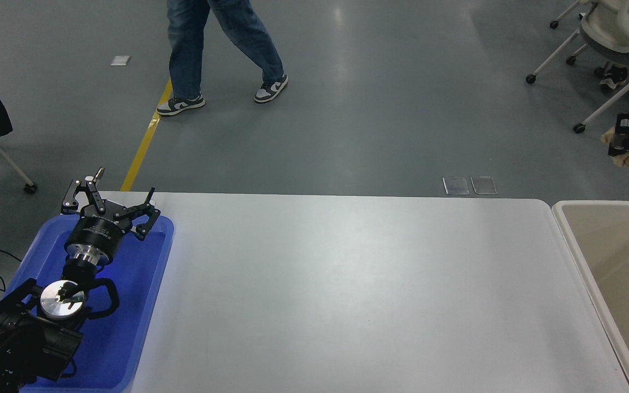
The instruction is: Pick up paper ball place in dustbin
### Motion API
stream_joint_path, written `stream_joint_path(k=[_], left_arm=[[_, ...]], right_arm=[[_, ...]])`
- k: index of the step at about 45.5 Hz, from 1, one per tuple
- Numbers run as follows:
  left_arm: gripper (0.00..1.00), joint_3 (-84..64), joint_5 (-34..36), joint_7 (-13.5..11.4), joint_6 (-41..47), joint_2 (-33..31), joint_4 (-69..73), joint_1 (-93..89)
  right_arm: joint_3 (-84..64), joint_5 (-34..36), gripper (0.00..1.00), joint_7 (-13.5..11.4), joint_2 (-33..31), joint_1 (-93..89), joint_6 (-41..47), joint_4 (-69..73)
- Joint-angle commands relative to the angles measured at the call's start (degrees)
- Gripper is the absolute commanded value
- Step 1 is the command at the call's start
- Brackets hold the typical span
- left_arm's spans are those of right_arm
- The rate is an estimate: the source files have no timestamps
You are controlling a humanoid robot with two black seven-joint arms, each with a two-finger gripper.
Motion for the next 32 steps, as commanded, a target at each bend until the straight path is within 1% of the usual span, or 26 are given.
stream_joint_path(k=[1,5,9,15,25,32], left_arm=[[1.0,0.0,0.0,0.0,0.0,0.0,-0.1,-0.1],[1.0,0.0,0.0,0.0,0.0,0.0,-0.1,0.0],[1.0,0.0,0.0,0.0,0.0,0.0,-0.1,0.0],[1.0,0.0,0.0,0.0,0.0,0.0,0.0,-0.1],[1.0,0.0,0.0,-0.1,0.0,0.0,-0.1,0.0],[1.0,0.0,0.0,-0.1,-0.1,0.0,-0.1,0.0]], right_arm=[[0.4,-0.3,0.0,-0.1,0.2,-9.9,-7.9,-8.0],[0.9,0.3,0.0,-0.1,0.4,-16.7,-10.6,-14.0],[2.5,0.7,0.0,-0.1,0.7,-26.6,-15.3,-23.2],[9.3,4.1,0.0,-0.1,2.9,-41.2,-20.8,-32.3],[16.7,8.8,0.0,-0.1,5.8,-54.4,-23.5,-40.7],[19.9,13.0,0.0,-0.1,7.7,-60.5,-27.4,-43.6]])
